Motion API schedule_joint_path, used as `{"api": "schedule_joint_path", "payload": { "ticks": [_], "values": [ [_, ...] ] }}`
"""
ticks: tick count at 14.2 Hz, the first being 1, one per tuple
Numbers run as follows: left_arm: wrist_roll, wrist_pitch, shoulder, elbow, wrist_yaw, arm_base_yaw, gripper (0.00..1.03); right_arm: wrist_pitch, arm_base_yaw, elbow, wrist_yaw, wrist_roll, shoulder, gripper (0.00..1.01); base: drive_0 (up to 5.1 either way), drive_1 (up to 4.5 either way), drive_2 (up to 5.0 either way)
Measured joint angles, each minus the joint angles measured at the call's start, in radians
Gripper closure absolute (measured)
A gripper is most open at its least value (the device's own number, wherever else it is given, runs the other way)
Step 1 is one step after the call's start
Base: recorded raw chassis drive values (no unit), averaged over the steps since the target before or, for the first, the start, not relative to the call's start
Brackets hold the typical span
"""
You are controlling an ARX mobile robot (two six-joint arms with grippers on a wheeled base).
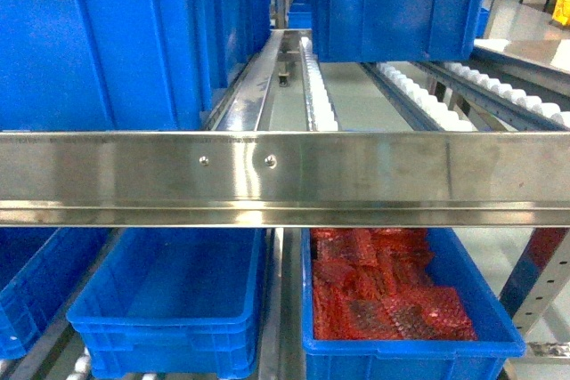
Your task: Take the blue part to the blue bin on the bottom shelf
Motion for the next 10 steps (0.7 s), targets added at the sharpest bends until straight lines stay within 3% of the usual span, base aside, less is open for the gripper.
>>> {"api": "schedule_joint_path", "payload": {
  "ticks": [10],
  "values": [
    [0.000,0.001,0.000,0.000,0.000,0.000,0.59,0.000,0.000,0.000,0.002,0.000,0.000,0.03,0.0,0.00,0.0]
  ]
}}
